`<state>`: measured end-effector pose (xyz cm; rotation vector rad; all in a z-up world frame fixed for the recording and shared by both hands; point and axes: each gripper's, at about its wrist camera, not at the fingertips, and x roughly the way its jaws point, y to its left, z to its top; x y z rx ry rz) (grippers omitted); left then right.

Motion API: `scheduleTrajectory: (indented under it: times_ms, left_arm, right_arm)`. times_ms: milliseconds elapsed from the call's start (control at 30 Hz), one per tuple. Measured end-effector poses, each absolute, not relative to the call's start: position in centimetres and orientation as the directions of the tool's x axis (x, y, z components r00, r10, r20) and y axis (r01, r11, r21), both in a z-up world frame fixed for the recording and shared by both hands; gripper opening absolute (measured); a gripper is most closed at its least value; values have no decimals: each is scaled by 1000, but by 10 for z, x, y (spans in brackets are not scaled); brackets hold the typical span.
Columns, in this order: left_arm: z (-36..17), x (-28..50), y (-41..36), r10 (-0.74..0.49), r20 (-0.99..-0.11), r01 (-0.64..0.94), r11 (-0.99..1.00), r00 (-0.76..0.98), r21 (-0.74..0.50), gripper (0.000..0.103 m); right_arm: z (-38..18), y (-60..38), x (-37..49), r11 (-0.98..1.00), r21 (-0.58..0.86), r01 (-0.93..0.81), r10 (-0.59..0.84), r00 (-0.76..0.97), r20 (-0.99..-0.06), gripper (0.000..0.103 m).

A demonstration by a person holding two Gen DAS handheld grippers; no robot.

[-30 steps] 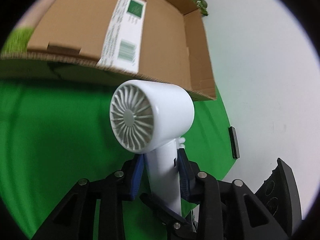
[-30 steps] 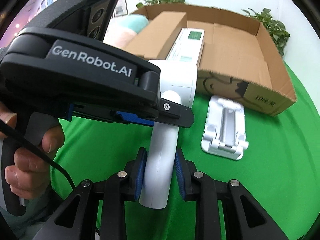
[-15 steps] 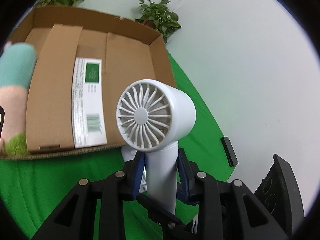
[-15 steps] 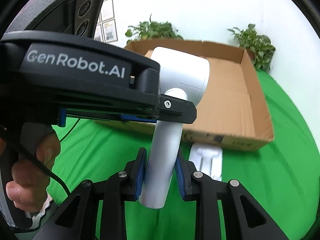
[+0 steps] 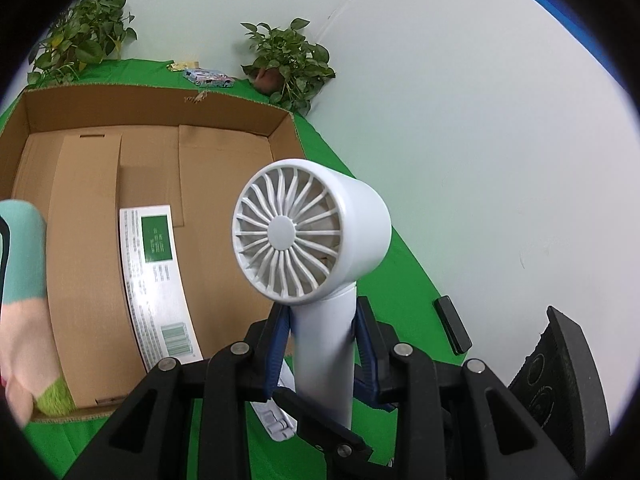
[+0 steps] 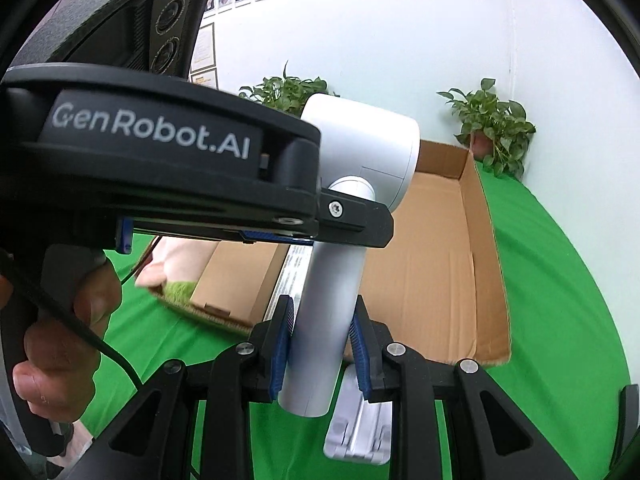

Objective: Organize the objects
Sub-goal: 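Carry the hair dryer into the open box beside the white-and-green box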

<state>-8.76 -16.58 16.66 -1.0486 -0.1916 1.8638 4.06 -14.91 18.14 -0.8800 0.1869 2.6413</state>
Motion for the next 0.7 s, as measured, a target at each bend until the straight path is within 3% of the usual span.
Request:
scheduleTrajectory:
  times_ms: [400,700]
  left_arm:
    - [165,-129,-139,781,-603,-646,-546,-162,-534,31]
    - [128,-170,-116,718,-683,-584,-614,-135,-531,31]
  right_arm:
    - [181,-105,0,-926,42,-376,269,-732,-626,26]
    - [151,-63,-42,-930,132,-343,161,-704,-692,26]
